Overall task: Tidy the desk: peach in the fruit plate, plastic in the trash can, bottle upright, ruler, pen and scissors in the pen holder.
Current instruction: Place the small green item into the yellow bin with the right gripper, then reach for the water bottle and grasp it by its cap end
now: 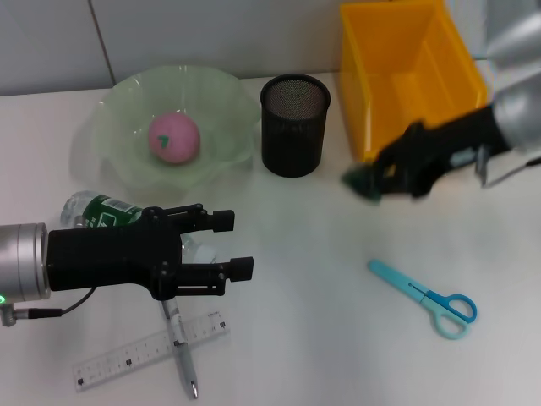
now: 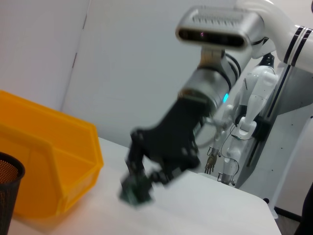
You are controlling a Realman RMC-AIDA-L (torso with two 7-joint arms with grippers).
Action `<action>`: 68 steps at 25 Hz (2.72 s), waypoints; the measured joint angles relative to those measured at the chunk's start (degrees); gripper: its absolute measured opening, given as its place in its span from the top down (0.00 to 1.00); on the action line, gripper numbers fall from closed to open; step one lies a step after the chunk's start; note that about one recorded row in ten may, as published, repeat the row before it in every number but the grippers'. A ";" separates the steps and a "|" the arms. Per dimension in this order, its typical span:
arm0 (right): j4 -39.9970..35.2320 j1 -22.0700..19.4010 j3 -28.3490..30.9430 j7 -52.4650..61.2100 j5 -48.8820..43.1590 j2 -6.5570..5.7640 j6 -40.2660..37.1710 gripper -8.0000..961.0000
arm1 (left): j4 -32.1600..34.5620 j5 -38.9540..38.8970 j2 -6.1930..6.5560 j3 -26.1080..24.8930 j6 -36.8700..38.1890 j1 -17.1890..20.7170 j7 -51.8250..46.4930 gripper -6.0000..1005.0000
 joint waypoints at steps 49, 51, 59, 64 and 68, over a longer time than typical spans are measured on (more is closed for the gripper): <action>5.42 -7.07 2.87 1.13 29.29 0.09 31.56 0.22 | 0.10 -0.04 -0.09 -0.37 0.51 -0.18 0.39 0.18; 4.00 -8.11 3.08 1.15 31.67 0.08 27.87 0.22 | 0.09 -0.06 -0.06 -0.65 0.55 -0.18 0.40 0.18; 2.23 -10.92 3.44 2.53 38.99 -1.71 9.37 0.22 | 0.11 -0.09 0.00 -0.71 0.65 -0.18 0.61 0.18; 2.42 -11.31 3.10 4.95 38.63 -3.44 1.12 0.22 | -0.09 -0.10 0.00 -1.09 0.62 -0.17 1.20 0.18; 2.55 -11.45 2.87 6.62 36.69 -4.70 -3.58 0.22 | 0.17 -0.09 -0.05 -1.29 0.58 -0.17 1.29 0.18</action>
